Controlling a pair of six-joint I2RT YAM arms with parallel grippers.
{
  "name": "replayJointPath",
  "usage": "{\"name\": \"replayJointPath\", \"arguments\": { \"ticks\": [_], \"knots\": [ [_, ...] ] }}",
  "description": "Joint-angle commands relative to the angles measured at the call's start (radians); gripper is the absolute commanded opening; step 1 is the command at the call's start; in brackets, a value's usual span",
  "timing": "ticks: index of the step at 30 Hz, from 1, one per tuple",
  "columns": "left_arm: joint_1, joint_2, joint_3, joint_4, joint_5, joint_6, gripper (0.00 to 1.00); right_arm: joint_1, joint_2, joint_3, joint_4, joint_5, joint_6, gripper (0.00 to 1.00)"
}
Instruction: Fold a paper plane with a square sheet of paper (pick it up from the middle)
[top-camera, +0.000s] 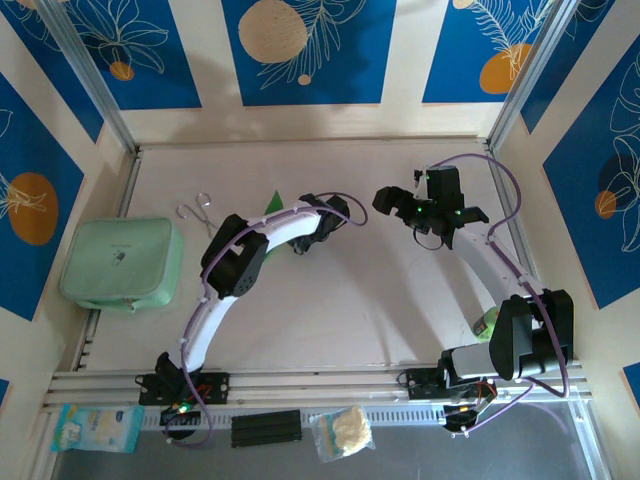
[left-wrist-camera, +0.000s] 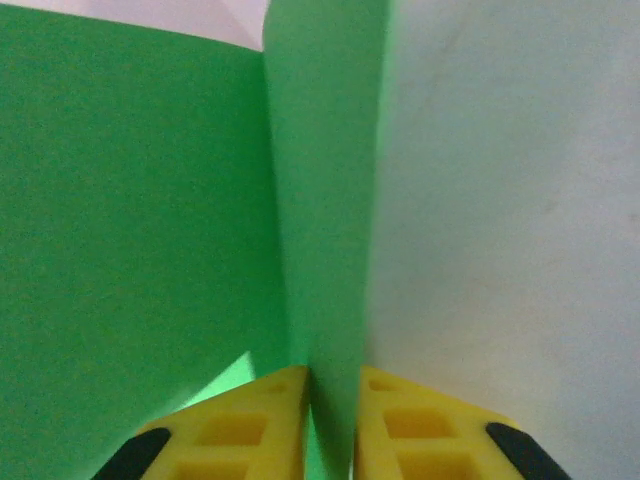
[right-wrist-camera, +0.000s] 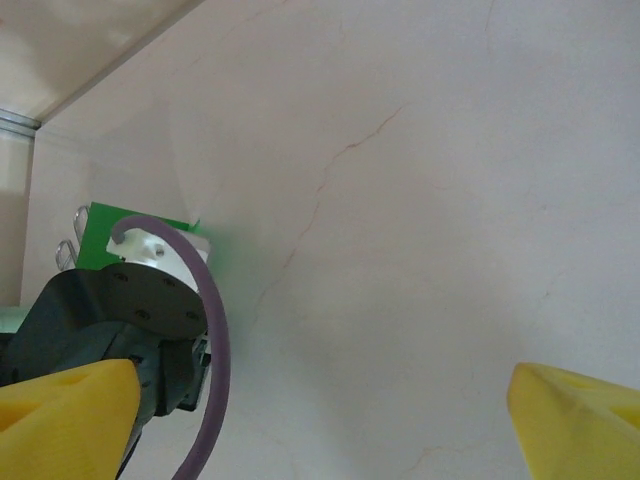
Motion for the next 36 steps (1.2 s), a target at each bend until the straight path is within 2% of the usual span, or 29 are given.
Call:
{"name": "replayJointPath", "arguments": {
  "ticks": [1,7,12,16,19,21,25,28,36],
  "knots": [
    [-0.013,0.005,0.019,0.009,0.057,-0.040,0.21,-0.002,-0.022,-0.007,-0.022,-0.025,0.024,0.94],
    [-0.020,-0.017,0.017,0.019,0.149,-0.075,0.31,0.011,0.008,0.019,-0.034,-0.018,0.037,0.93],
    [-0.036,-0.105,-0.009,0.044,0.285,-0.107,0.39,0.018,0.028,0.036,-0.040,0.002,0.050,0.93],
    [-0.042,-0.210,-0.069,0.112,0.495,-0.170,0.43,0.021,0.048,0.050,-0.044,0.012,0.067,0.93],
    [-0.042,-0.309,-0.180,0.237,0.687,-0.233,0.43,0.023,0.066,0.058,-0.046,0.013,0.079,0.92],
    [-0.041,-0.375,-0.271,0.337,0.767,-0.268,0.42,0.027,0.081,0.067,-0.045,0.008,0.083,0.92],
    [-0.016,-0.519,-0.495,0.515,0.746,-0.299,0.34,0.043,0.115,0.086,-0.049,-0.001,0.087,0.92],
    [0.050,-0.575,-0.605,0.591,0.765,-0.318,0.33,0.060,0.144,0.102,-0.049,-0.011,0.088,0.91],
    [0.199,-0.530,-0.667,0.665,0.801,-0.373,0.34,0.105,0.194,0.132,-0.043,-0.025,0.101,0.90]
  ]
}}
